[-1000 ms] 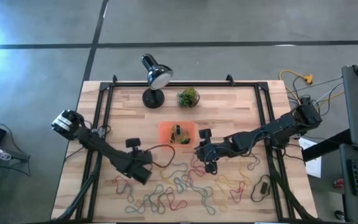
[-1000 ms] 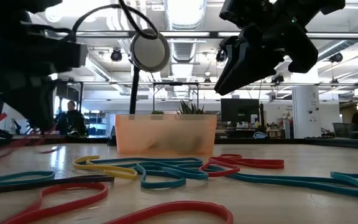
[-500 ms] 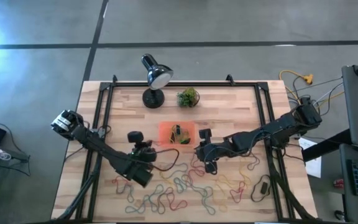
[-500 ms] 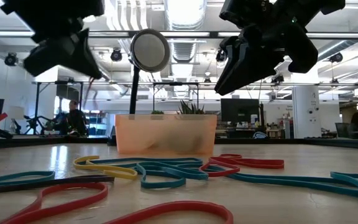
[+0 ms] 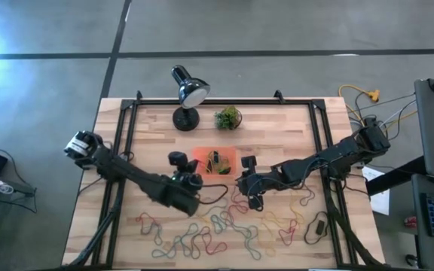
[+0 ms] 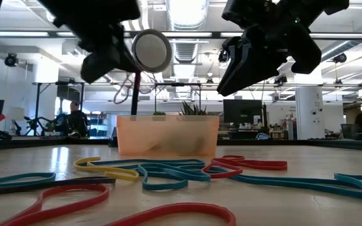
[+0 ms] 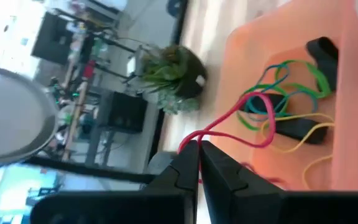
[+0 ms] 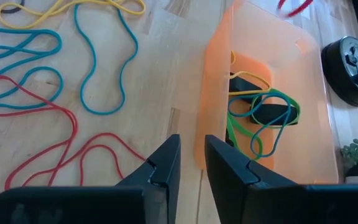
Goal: Pick and place rubber bands into bin
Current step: Put the red rubberband into the orange bin
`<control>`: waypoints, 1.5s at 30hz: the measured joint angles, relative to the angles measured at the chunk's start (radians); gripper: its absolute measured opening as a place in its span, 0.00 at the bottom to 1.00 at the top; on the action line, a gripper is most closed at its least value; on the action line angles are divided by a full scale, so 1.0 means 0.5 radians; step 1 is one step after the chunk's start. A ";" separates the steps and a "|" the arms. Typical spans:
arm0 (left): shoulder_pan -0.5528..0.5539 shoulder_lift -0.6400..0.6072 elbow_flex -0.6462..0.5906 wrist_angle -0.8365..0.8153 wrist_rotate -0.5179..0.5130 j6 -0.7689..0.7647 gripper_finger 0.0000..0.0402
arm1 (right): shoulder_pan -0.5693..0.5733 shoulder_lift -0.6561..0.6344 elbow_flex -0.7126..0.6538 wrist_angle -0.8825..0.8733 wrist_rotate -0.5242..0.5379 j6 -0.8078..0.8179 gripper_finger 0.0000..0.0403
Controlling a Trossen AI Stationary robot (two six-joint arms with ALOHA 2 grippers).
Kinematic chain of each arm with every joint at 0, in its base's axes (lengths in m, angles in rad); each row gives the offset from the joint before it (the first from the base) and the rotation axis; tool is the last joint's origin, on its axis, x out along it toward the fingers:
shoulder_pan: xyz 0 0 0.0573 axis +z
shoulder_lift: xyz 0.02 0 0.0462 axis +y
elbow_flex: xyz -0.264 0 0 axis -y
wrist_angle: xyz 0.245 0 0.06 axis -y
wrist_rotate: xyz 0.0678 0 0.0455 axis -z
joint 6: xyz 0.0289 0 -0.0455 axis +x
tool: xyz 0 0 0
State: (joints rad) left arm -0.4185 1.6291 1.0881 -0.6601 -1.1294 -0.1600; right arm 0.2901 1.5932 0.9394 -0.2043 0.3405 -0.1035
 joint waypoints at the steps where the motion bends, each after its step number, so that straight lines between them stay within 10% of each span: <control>1: 0.028 0.000 -0.001 0.067 0.028 0.082 0.00 | 0.000 0.000 0.000 0.000 0.000 0.007 0.17; 13: 0.424 0.000 -0.006 0.312 0.639 0.500 0.00 | 0.000 0.000 -0.018 -0.021 0.000 0.089 0.19; 33: 0.494 0.013 -0.018 0.459 0.610 0.613 0.00 | 0.000 0.000 -0.023 -0.049 0.000 0.101 0.16; 45: 0.493 0.013 -0.018 0.483 0.614 0.646 0.19 | 0.000 0.000 -0.023 -0.049 0.000 0.104 0.16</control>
State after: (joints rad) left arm -0.1722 1.6356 1.0790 -0.4187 -0.8225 0.1632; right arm 0.2901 1.5932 0.9279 -0.2288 0.3405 -0.0517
